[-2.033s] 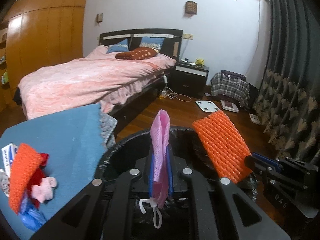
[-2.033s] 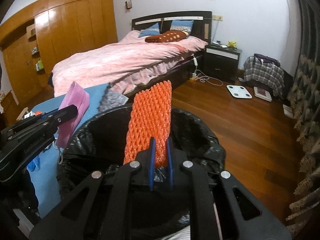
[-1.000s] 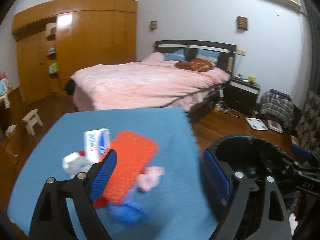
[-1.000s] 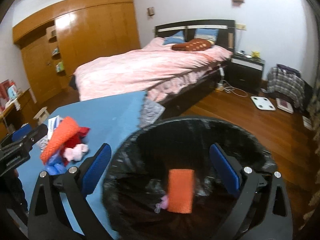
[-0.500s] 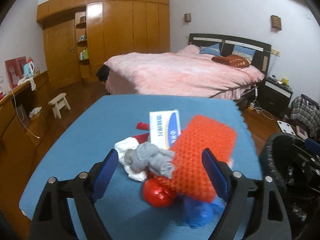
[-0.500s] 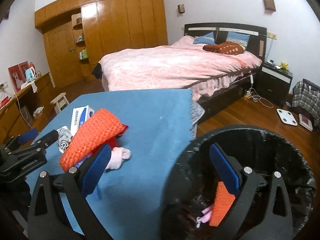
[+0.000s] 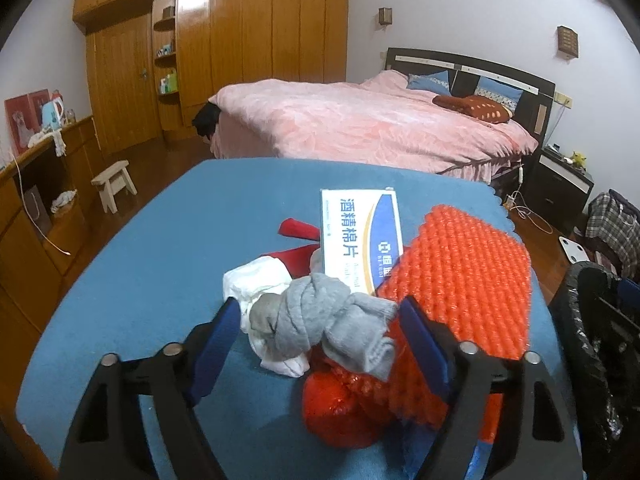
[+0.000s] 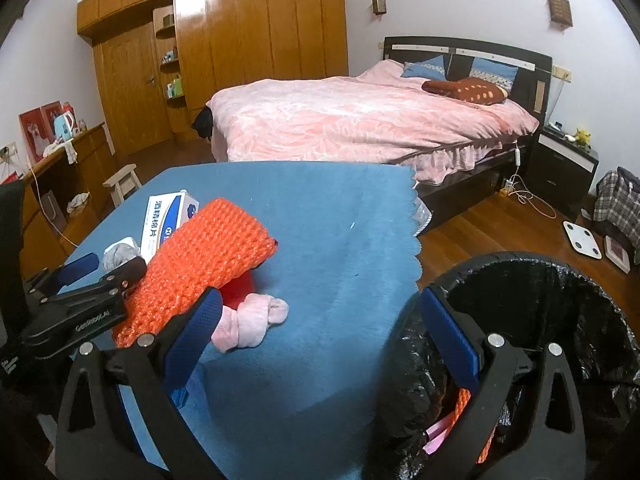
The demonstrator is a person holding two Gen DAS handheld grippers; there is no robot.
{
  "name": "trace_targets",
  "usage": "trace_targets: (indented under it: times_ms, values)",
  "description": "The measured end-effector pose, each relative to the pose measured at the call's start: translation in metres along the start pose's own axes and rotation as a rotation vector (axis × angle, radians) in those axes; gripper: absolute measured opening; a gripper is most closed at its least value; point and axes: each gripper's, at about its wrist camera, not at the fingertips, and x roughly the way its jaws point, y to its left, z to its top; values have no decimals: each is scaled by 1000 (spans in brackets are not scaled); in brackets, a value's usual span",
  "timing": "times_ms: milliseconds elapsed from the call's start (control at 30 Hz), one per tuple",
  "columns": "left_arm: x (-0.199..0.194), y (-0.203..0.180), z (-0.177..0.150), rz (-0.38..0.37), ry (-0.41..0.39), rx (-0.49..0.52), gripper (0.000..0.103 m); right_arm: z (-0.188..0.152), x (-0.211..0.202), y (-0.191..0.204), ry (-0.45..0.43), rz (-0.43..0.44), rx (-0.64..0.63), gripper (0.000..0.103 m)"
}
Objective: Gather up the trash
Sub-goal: 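Grasp the grey sock with the left tool while the right tool grasps another orange foam net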
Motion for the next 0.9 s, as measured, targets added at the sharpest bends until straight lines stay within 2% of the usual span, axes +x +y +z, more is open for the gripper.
trace_targets:
  times_ms: [167, 233, 333, 600, 800, 900]
  values:
    - [2, 4, -2, -18, 8, -2, 62, -1, 3, 7, 5, 6, -18, 96]
    - [1, 6, -2, -21, 7, -5, 54, -1, 5, 10, 9, 13, -24, 96]
    - [-4, 9, -2, -18, 3, -14, 48, 1, 6, 16, 9, 25, -28, 96]
    - [-29, 17, -1, -17, -42, -40, 48, 6, 9, 30, 13, 56, -38, 96]
    - [-40, 15, -5, -32, -47, -7, 48, 5, 14, 37, 38, 76, -44, 96]
    - [-46, 20, -8, -14, -58, -5, 48, 4, 15, 42, 47, 95, -51, 96]
